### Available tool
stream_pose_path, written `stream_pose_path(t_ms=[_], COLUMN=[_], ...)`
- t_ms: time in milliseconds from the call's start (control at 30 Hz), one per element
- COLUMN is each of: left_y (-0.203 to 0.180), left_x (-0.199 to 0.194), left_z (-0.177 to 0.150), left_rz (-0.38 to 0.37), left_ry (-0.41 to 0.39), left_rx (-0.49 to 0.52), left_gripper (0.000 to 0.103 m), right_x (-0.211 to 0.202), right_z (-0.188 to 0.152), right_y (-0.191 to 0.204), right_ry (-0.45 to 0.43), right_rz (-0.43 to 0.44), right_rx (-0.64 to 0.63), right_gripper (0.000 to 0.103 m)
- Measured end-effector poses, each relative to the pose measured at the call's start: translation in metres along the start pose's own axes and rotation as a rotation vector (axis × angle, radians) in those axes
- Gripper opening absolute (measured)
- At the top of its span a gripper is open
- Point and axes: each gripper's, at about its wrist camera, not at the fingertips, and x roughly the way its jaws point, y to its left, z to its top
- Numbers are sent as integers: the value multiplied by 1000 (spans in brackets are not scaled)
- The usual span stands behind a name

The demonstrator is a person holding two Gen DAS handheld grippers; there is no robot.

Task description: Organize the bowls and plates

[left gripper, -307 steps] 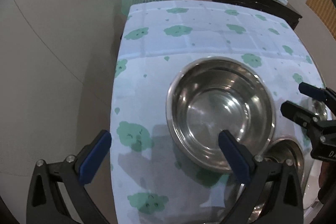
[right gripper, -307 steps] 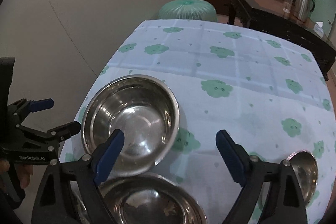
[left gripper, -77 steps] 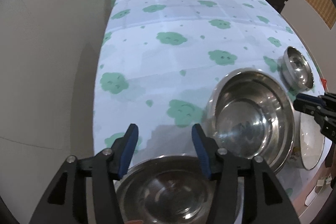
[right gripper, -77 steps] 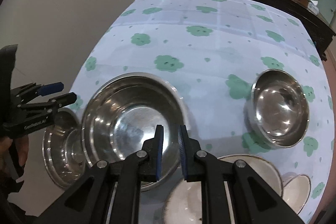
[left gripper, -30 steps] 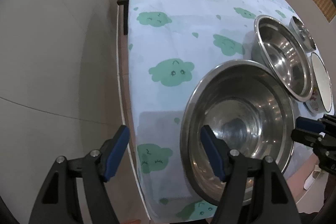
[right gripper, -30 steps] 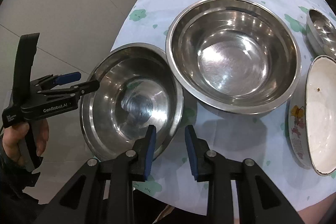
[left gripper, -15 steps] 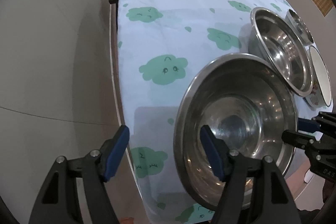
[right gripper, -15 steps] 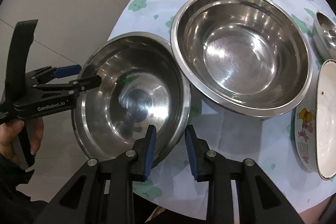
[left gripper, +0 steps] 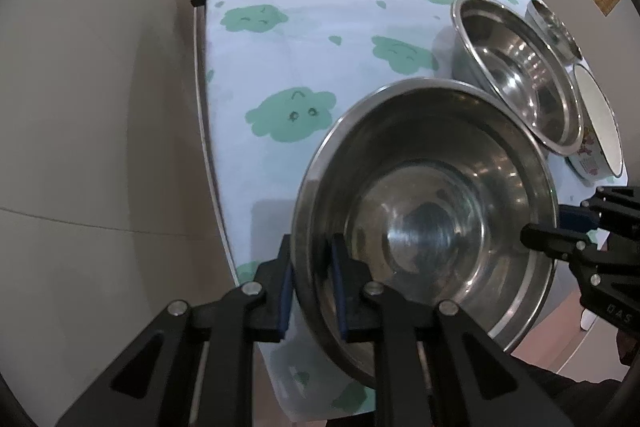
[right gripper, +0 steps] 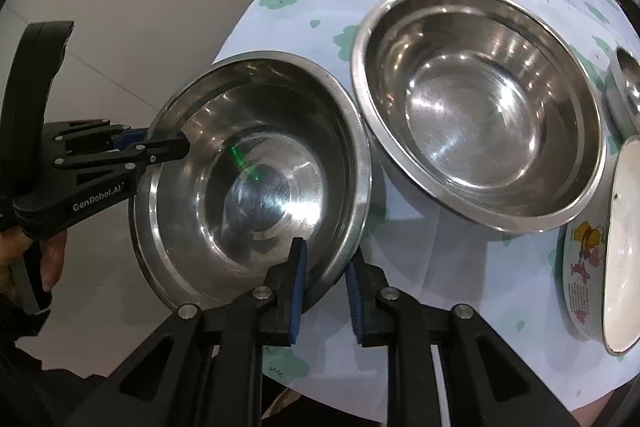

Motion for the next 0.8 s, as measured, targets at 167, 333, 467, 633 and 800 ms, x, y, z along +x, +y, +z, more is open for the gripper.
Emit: stream_pose_path(t_ms=[167,333,467,633,800], left_y=[10,14,18,21,19], left_x=[-9,-19,-29,-43,-55], left_z=[-6,-11,-15,-12,0], left_rz=[15,33,45,58,62], left_ry=[-15,-27,-39,-69,-103], left_rx=[-20,-39,-54,-65,-60], left_gripper=[15,14,14,14,14], right_x=[-4,-7,-10,-20,-31], right_z=[4,8,12,15,19], right_y=[9,20,26,30,28], right_ry=[-13,-25,-36,-59,-82], right_rz=[8,11,12,13,3], right_rx=[-37,-66,-83,-93,-90], right_gripper=[20,20,20,20,20])
